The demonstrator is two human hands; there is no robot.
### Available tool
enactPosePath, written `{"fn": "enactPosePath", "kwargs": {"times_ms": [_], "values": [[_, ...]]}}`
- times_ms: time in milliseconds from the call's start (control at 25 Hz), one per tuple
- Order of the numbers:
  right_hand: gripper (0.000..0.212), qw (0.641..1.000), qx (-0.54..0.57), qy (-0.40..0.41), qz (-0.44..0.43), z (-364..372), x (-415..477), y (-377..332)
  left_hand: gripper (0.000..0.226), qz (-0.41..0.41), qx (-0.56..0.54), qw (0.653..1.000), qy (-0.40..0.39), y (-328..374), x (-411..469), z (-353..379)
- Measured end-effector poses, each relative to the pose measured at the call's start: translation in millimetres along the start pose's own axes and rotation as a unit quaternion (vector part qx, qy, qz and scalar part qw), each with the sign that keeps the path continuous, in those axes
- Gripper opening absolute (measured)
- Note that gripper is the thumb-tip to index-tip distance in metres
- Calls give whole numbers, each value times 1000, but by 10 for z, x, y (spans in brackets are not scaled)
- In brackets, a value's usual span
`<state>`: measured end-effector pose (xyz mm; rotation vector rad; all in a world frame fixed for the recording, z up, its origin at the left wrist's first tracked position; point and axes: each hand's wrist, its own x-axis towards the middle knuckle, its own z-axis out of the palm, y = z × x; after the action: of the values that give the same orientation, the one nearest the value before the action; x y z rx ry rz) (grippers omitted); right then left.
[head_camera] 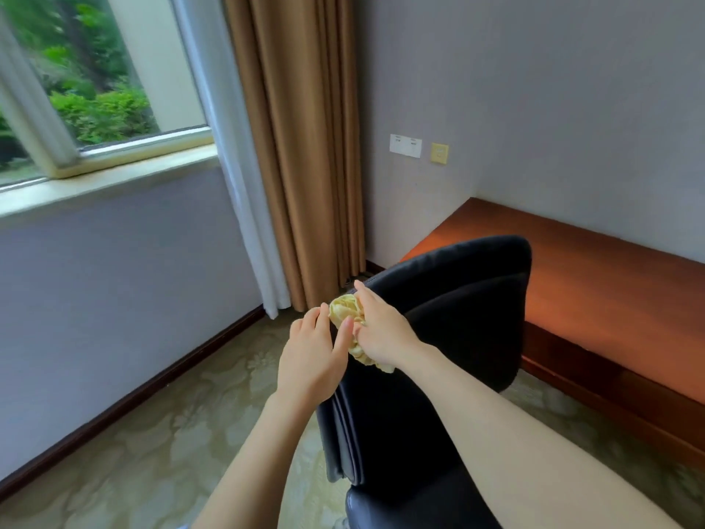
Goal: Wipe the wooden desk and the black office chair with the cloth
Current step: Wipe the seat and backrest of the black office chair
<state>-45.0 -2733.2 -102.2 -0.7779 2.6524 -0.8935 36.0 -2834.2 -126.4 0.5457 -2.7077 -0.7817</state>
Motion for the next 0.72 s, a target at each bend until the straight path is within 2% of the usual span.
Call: {"fn": "enactPosePath", "kwargs": {"times_ms": [200,360,480,640,720], "values": [[73,992,-37,-71,-93,204,-559,-112,58,-81,29,994,68,55,-887,-117],[71,977,15,-145,-157,320,-1189,-169,57,-128,59,985,99,156,-1762,-225],[62,969,66,-138,-196,319,-1702,-173,51,-135,52,982,120,311,-2372,-334],[23,956,141,-124,-225,178,-2245,-152,57,-142,22,974,178,559,-3057,-415],[31,952,172,-114,-224,159,-2492,-91,68,-161,-11,967,196,602,-3203,-464]]}}
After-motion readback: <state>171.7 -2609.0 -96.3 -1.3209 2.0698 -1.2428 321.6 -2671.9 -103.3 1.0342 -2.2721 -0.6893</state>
